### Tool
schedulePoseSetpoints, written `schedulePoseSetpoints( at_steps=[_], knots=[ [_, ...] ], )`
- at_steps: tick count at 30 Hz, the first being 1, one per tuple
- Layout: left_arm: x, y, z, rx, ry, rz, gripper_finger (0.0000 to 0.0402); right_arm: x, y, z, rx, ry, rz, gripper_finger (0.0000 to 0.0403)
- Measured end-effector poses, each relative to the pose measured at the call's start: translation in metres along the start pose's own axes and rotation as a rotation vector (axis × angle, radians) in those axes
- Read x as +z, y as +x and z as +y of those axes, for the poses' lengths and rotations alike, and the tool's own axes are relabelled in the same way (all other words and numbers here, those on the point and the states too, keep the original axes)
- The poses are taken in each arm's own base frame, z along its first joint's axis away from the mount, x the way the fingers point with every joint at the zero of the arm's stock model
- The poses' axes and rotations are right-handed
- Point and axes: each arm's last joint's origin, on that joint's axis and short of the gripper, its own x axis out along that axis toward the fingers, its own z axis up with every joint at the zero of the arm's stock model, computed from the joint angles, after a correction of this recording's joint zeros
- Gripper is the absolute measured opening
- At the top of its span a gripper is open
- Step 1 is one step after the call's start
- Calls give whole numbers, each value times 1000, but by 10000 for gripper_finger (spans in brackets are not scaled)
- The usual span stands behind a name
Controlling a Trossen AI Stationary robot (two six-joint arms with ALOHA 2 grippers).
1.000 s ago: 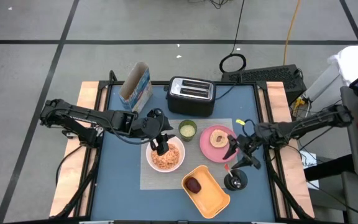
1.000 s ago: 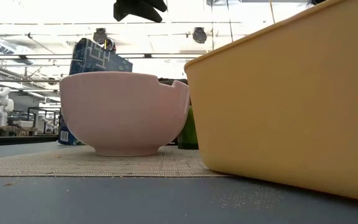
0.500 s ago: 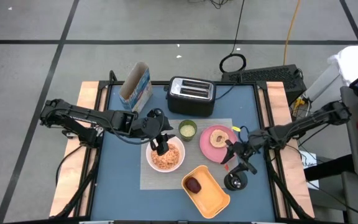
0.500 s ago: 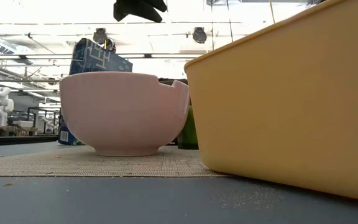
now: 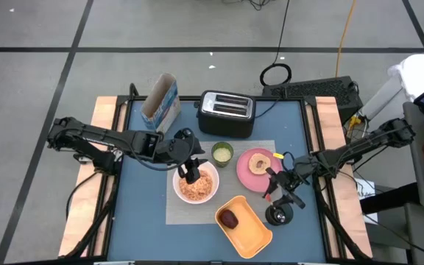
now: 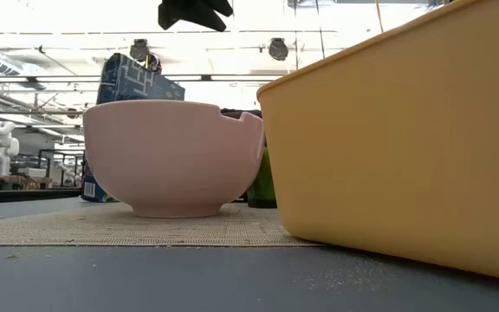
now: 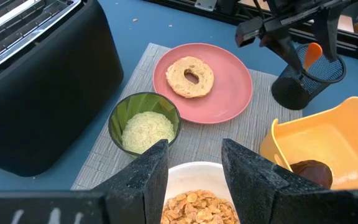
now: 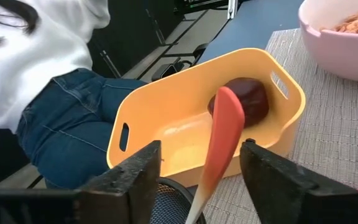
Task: Arrange a breakfast setting
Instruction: Put the orange spoon to the right of the pink plate
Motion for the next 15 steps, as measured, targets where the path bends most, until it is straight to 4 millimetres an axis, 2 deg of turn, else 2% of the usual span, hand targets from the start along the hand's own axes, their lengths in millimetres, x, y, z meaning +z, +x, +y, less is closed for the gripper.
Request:
schedulePoseSetpoints(
  at_steps=[15],
  knots=[
    [0, 0, 0, 0, 0, 0, 154, 0, 0, 0, 0, 8, 1, 58]
  ],
)
